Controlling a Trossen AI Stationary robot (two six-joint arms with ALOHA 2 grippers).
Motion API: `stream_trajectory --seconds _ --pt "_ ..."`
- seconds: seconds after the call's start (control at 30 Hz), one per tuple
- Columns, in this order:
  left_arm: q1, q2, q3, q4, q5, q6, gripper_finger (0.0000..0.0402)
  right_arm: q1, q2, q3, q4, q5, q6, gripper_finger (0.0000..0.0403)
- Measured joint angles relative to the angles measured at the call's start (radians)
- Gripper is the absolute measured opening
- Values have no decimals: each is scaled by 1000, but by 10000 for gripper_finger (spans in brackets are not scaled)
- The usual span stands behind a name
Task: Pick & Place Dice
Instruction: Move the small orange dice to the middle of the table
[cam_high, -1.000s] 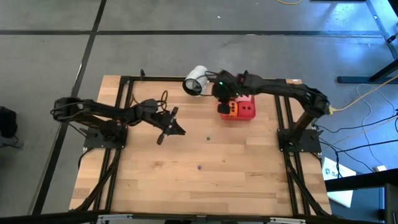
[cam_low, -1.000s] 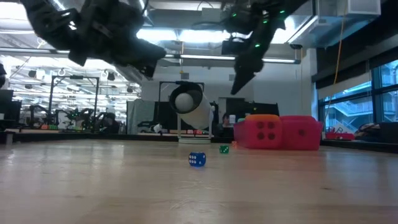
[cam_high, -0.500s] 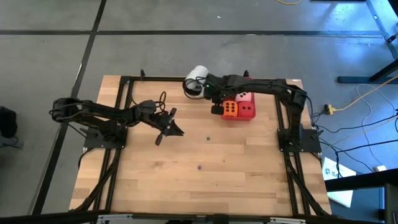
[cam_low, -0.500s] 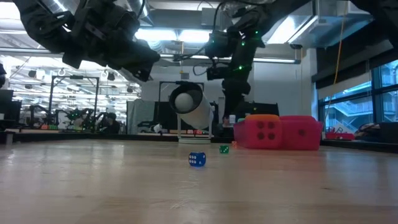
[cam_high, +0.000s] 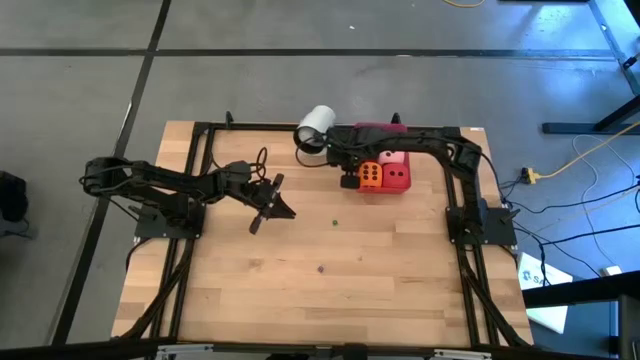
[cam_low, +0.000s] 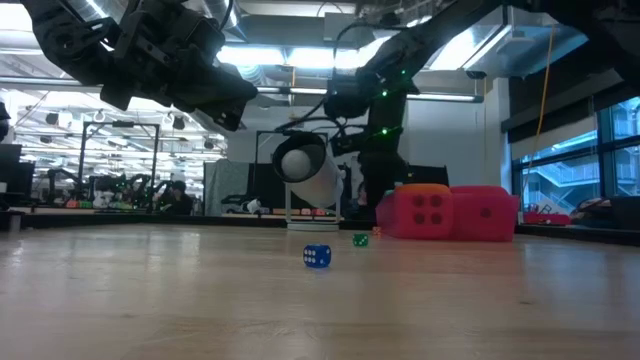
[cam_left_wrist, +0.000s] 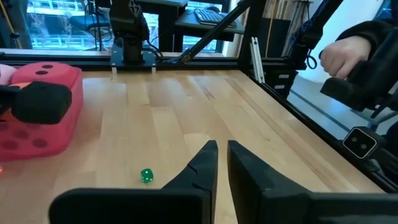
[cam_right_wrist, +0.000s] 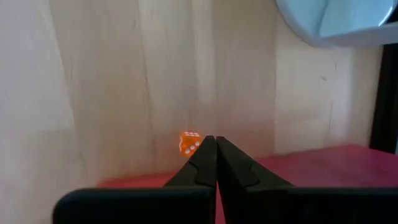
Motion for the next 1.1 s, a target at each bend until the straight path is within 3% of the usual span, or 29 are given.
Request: stream_trajectory --seconds 1.1 --pt "0 0 0 -7 0 4 24 20 76 2 -30 42 -26 1"
